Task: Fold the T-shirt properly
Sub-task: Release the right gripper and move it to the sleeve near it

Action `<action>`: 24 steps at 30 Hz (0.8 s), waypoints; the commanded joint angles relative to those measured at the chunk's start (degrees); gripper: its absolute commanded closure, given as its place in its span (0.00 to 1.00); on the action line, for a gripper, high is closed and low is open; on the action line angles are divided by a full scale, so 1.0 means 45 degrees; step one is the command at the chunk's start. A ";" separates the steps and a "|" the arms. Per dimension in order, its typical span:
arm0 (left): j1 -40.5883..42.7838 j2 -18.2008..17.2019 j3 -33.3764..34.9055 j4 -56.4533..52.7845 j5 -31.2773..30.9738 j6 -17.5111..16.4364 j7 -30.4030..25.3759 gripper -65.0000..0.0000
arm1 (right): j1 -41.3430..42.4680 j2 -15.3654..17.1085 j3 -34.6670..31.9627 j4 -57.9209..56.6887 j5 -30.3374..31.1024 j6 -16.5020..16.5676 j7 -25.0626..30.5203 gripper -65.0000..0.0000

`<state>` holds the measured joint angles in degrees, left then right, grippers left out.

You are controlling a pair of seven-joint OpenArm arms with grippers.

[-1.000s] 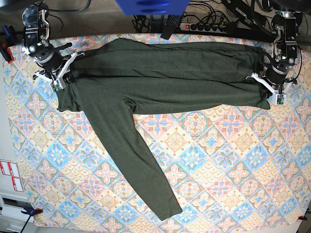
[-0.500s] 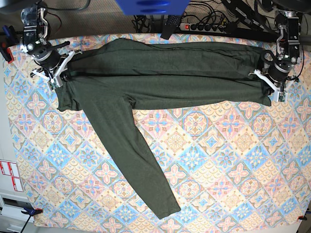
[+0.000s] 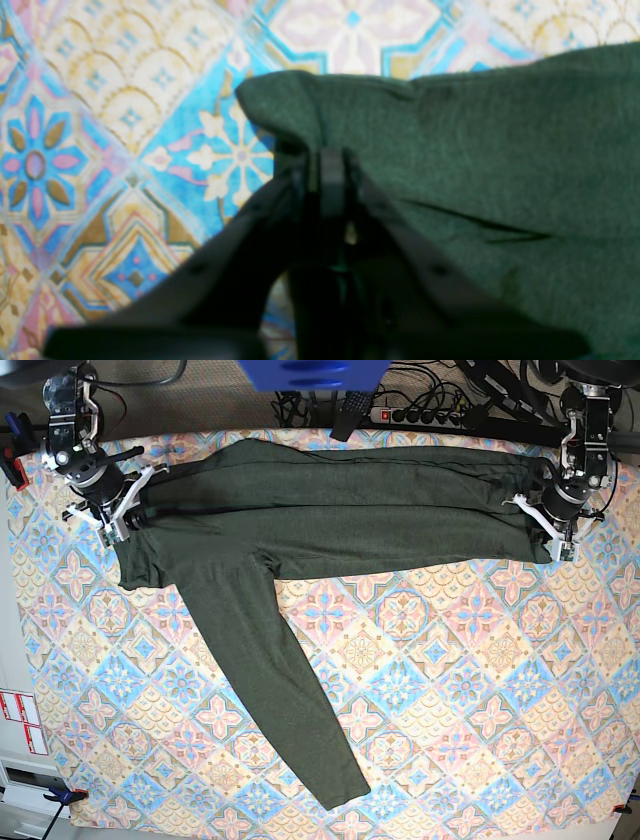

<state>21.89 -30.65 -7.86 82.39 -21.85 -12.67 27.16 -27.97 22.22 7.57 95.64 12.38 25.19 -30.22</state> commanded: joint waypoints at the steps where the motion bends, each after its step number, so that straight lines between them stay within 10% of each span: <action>1: 0.0029 -0.0289 -0.0080 0.0221 -0.0039 0.0070 -0.0223 0.85 | -0.0008 0.0191 0.0144 0.0325 0.0091 -0.0040 0.0219 0.89; 9: 0.0127 -0.0250 -0.0706 0.0221 -0.0137 0.0109 -0.0223 0.54 | 0.0110 0.0191 0.0183 0.1204 0.0091 -0.0079 -0.0113 0.83; 24: 0.0049 0.1410 -0.1800 0.2819 -0.0176 0.0109 0.0285 0.52 | 0.5892 0.0093 -0.2083 0.1087 0.0110 -0.0079 -0.3747 0.65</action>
<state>22.76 -24.29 -15.68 93.12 -22.50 -11.81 28.10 -2.72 21.50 -2.42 99.53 12.75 25.32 -48.62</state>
